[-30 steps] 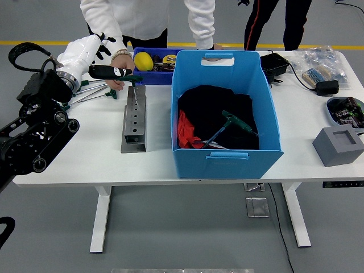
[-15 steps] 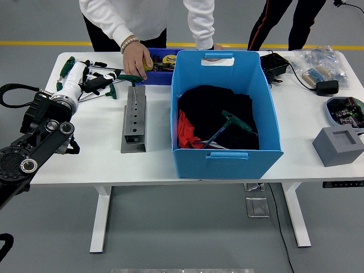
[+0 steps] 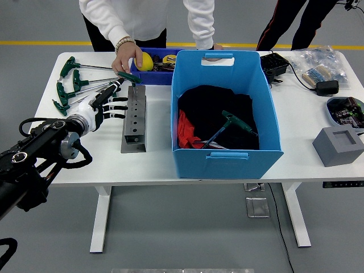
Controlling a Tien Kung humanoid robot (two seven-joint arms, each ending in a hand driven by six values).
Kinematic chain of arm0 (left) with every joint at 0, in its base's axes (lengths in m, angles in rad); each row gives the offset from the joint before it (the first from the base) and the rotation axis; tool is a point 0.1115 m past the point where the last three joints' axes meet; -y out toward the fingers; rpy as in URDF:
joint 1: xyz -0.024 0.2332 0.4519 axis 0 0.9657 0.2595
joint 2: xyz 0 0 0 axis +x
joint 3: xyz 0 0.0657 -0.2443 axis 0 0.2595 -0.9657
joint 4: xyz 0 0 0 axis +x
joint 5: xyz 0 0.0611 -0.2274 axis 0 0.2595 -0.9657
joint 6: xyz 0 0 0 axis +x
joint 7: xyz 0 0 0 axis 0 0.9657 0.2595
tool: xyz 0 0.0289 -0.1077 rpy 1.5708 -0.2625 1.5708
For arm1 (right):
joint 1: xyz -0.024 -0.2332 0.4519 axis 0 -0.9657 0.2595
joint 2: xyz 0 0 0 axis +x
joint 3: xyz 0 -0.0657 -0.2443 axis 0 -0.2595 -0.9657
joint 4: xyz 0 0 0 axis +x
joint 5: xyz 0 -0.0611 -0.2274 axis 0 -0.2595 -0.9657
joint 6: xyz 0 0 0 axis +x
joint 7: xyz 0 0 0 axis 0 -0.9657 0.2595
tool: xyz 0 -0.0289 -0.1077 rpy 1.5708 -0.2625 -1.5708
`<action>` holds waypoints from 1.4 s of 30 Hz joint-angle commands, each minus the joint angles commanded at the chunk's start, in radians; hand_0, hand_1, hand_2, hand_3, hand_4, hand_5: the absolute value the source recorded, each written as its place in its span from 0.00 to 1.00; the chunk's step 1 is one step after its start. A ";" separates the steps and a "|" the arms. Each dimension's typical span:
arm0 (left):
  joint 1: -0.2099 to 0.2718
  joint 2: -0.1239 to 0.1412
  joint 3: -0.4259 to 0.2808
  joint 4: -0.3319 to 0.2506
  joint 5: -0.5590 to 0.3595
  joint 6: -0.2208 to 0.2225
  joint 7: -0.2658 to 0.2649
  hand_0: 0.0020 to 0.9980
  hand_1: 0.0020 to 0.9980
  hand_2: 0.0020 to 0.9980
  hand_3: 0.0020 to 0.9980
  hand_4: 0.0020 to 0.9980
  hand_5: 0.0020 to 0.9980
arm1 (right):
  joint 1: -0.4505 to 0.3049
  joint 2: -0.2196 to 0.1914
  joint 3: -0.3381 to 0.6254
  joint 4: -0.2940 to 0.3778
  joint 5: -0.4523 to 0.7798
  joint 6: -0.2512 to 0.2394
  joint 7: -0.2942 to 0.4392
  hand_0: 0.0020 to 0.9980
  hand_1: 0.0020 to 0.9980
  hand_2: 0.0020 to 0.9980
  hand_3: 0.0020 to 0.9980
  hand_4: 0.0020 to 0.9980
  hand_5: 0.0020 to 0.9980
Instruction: Lift tool from toolbox,place it in box,lift tool from toolbox,place it in box
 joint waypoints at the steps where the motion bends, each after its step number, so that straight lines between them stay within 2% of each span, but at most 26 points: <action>1: -0.002 -0.002 0.000 0.008 -0.039 -0.003 -0.008 0.40 0.57 0.75 0.89 0.85 0.85 | 0.000 0.000 -0.001 0.000 0.001 0.000 0.000 0.62 0.61 0.70 0.54 0.80 0.58; 11: -0.041 -0.026 0.011 0.084 -0.457 -0.044 -0.074 0.43 0.59 0.78 0.90 0.86 0.89 | 0.005 -0.002 -0.011 0.000 0.004 0.001 0.000 0.62 0.62 0.70 0.54 0.79 0.58; 17: -0.062 -0.039 0.027 0.124 -0.484 -0.083 -0.077 0.44 0.60 0.79 0.91 0.87 0.91 | 0.007 -0.003 -0.015 0.000 0.006 0.001 0.000 0.62 0.62 0.70 0.54 0.79 0.58; 18: -0.069 -0.043 0.033 0.137 -0.484 -0.095 -0.077 0.46 0.61 0.79 0.95 0.87 0.93 | 0.008 -0.003 -0.017 0.000 0.007 0.001 0.000 0.63 0.62 0.70 0.54 0.79 0.58; 20: -0.078 -0.048 0.042 0.153 -0.484 -0.103 -0.078 0.46 0.61 0.79 0.95 0.87 0.93 | 0.009 -0.004 -0.020 0.000 0.008 0.001 0.000 0.63 0.62 0.70 0.54 0.79 0.58; 30: -0.123 -0.066 0.072 0.235 -0.510 -0.113 -0.099 0.46 0.61 0.79 0.95 0.88 0.93 | 0.018 -0.005 -0.038 0.000 0.017 0.000 0.002 0.63 0.62 0.70 0.54 0.79 0.58; 42: -0.148 -0.075 0.089 0.295 -0.548 -0.139 -0.119 0.47 0.62 0.80 0.95 0.88 0.95 | 0.025 -0.005 -0.058 0.000 0.026 0.001 0.003 0.63 0.62 0.70 0.54 0.80 0.58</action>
